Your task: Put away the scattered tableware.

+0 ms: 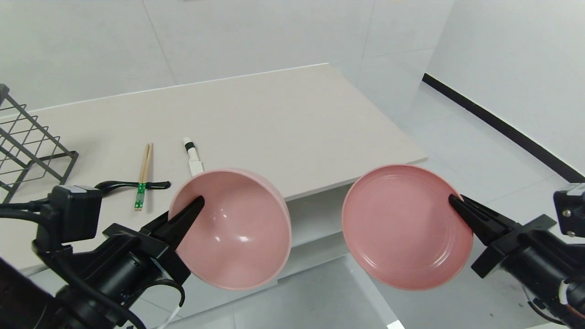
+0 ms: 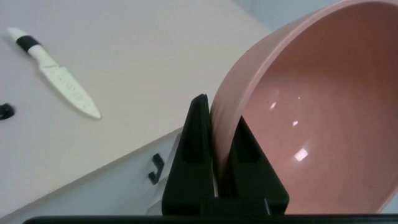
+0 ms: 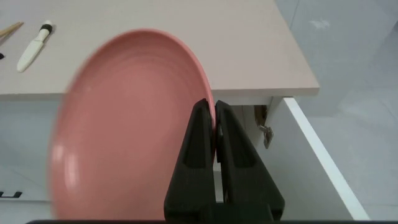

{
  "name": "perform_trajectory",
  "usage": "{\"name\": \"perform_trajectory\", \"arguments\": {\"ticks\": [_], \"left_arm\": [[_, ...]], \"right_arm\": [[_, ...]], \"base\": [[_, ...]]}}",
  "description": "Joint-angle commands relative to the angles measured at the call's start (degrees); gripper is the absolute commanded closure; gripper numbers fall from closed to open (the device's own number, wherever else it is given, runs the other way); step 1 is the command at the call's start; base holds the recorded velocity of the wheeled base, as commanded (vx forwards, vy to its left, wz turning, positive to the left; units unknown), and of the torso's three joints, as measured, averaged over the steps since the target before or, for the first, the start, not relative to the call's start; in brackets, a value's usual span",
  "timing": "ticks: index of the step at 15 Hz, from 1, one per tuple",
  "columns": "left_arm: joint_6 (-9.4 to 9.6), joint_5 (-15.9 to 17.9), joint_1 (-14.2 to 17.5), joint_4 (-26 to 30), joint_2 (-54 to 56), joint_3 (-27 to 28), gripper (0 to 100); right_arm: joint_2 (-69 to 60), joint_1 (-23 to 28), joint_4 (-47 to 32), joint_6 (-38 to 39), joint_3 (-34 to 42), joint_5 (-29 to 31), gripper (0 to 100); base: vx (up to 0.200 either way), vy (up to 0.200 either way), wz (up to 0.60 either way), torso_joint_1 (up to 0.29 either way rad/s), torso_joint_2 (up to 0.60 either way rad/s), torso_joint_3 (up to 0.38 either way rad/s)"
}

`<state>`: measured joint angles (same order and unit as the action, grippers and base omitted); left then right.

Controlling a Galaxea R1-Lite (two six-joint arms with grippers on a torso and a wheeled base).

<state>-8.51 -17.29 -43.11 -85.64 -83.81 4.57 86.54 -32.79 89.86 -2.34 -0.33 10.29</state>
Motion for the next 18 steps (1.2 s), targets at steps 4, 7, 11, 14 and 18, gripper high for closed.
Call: {"name": "perform_trajectory", "arguments": {"ticks": [4, 7, 11, 14, 18], "left_arm": [[-0.02, 0.0, 0.0, 0.0, 0.1, 0.0, 100], [-0.02, 0.0, 0.0, 0.0, 0.1, -0.1, 100], [-0.02, 0.0, -0.7, 0.0, 0.2, -0.4, 100], [-0.02, 0.2, -1.2, 0.0, 0.3, -0.8, 100], [4.11, 1.1, -2.8, 0.0, 0.7, -3.4, 100]], "right_arm": [[0.1, -0.1, 0.1, 0.0, 0.0, 0.0, 100], [0.2, -0.1, 0.1, -0.1, -0.4, 0.0, 100], [0.1, 0.0, 0.1, 0.1, -0.5, 0.0, 100], [0.1, -0.1, 0.1, 0.1, -0.5, 0.0, 100], [0.1, -0.1, 0.1, 0.1, -0.4, 0.0, 100]], "base": [[0.0, 0.0, 0.0, -0.055, 0.13, 0.07], [0.0, 0.0, 0.0, -0.134, 0.32, 0.168], [0.0, 0.0, 0.0, -0.127, 0.28, 0.156], [0.0, 0.0, 0.0, -0.219, 0.49, 0.268], [0.0, 0.0, 0.0, -0.212, 0.51, 0.283]]}}
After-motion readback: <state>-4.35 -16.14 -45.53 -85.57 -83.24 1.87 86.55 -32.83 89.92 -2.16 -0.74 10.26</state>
